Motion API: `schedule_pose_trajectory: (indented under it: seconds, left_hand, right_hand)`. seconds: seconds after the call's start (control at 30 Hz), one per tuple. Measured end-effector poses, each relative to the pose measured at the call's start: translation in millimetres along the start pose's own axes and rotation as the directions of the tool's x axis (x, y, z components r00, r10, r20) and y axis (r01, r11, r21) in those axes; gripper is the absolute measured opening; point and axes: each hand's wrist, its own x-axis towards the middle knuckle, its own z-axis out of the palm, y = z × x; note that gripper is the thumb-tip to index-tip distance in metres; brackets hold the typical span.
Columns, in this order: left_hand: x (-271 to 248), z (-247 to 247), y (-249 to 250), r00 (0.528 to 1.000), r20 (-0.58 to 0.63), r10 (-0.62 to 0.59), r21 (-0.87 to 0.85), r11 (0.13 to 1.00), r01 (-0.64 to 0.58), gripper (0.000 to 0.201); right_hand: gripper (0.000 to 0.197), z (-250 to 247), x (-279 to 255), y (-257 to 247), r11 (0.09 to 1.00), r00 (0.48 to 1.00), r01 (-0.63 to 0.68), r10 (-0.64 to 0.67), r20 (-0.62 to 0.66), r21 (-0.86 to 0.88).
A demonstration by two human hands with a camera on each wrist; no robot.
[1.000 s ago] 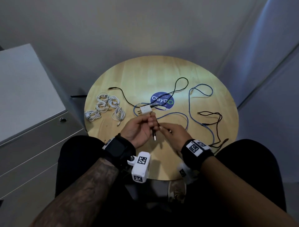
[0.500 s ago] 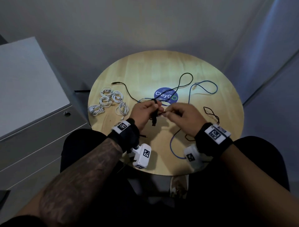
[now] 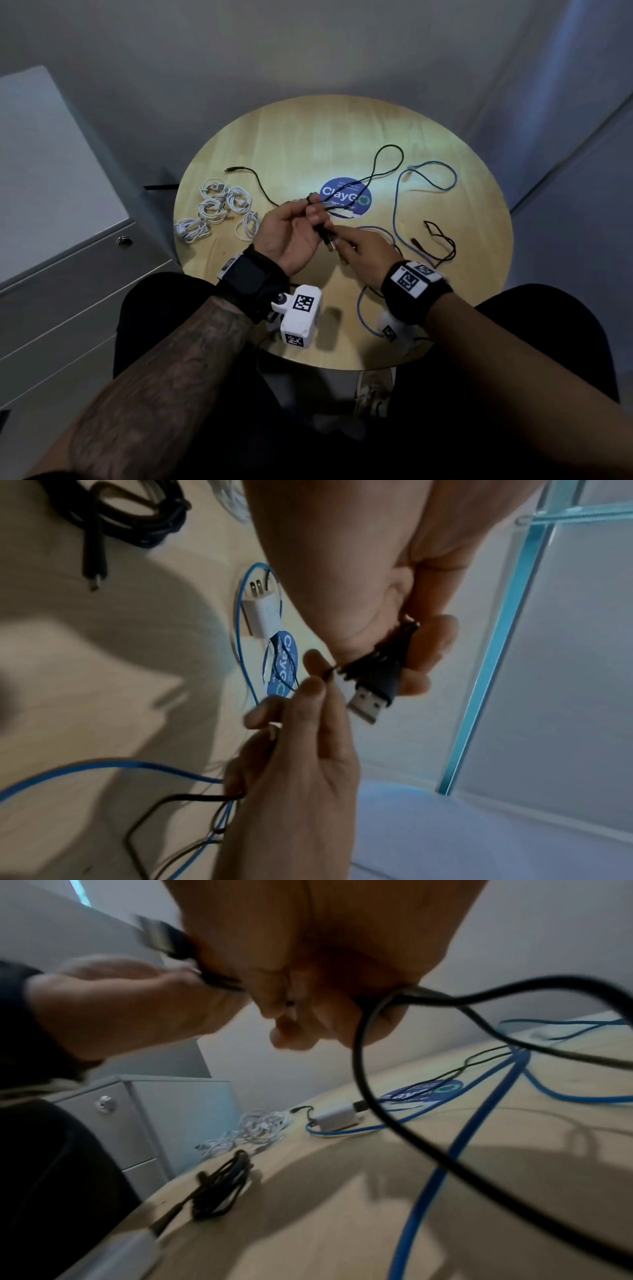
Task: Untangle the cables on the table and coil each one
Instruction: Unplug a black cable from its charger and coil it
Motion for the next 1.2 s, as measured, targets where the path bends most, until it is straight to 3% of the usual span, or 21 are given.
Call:
schedule_pose_trajectory:
  seconds: [0.1, 0.17, 0.3, 0.43, 0.5, 0.6, 0.67, 0.73, 0.8, 0.87, 0.93, 1.07, 1.2]
  left_hand:
    - [7, -13, 8, 0.977, -0.152, 0.150, -0.008, 0.988, -0.153, 0.026]
    - [9, -20, 8, 0.951, -0.204, 0.234, 0.100, 0.971, -0.217, 0.025]
    - [9, -24, -5, 0.919, -0.199, 0.341, 0.352, 0.900, -0.258, 0.025]
    - [8, -21, -9, 0.931, -0.118, 0.345, 0.516, 0.823, -0.239, 0.022]
    - [6, -17, -15, 0.943, -0.063, 0.326, 0.678, 0.708, -0.199, 0.019]
    - [1, -15, -26, 0.968, -0.001, 0.249, 0.876, 0.467, -0.119, 0.021]
    - [-1, -12, -31, 0.987, -0.015, 0.159, 0.905, 0.422, -0.054, 0.028]
    - [-2, -6, -32, 0.997, -0.061, 0.055, 0.873, 0.488, 0.026, 0.031]
    - [-5, -1, -30, 0.994, -0.076, -0.080, 0.758, 0.643, 0.110, 0.025]
    - [-8, 2, -25, 0.980, -0.055, -0.190, 0.553, 0.812, 0.188, 0.018]
    - [-9, 1, -20, 0.978, -0.006, -0.210, 0.326, 0.924, 0.200, 0.017]
    - [-10, -4, -16, 0.990, 0.039, -0.136, 0.021, 0.991, 0.136, 0.018]
    - [-10, -5, -13, 0.999, -0.002, -0.052, -0.052, 0.997, 0.052, 0.019]
  right_hand:
    - [0.027, 13, -11, -1, 0.999, 0.981, -0.004, 0.014, 0.191, -0.050]
    - [0.031, 17, -17, -1, 0.995, 0.975, 0.057, -0.037, 0.217, -0.088]
    - [0.035, -1, -20, -10, 0.993, 0.986, 0.086, -0.073, 0.147, -0.079]
    - [0.015, -30, -24, -16, 0.961, 1.000, -0.010, 0.016, -0.019, 0.276]
    - [0.007, -39, -25, -19, 0.916, 0.998, -0.033, 0.050, -0.032, 0.401]
    - [0.010, -44, -17, -14, 0.957, 0.985, 0.064, -0.016, -0.169, 0.281]
    - [0.011, -43, -9, -6, 0.970, 0.969, 0.083, -0.025, -0.244, 0.228]
    - [0.010, -41, -3, 4, 0.973, 0.957, 0.065, 0.002, -0.291, 0.221]
    - [0.010, -35, 0, 12, 0.974, 0.956, 0.030, 0.037, -0.290, 0.223]
    - [0.014, -28, 1, 14, 0.976, 0.966, 0.004, 0.052, -0.253, 0.216]
    - [0.019, -21, 0, 12, 0.968, 0.983, -0.007, 0.053, -0.177, 0.253]
    - [0.020, -10, -4, 5, 0.988, 1.000, 0.001, -0.002, 0.003, 0.154]
    - [0.020, -8, -7, 1, 0.989, 0.994, -0.014, -0.001, 0.108, 0.147]
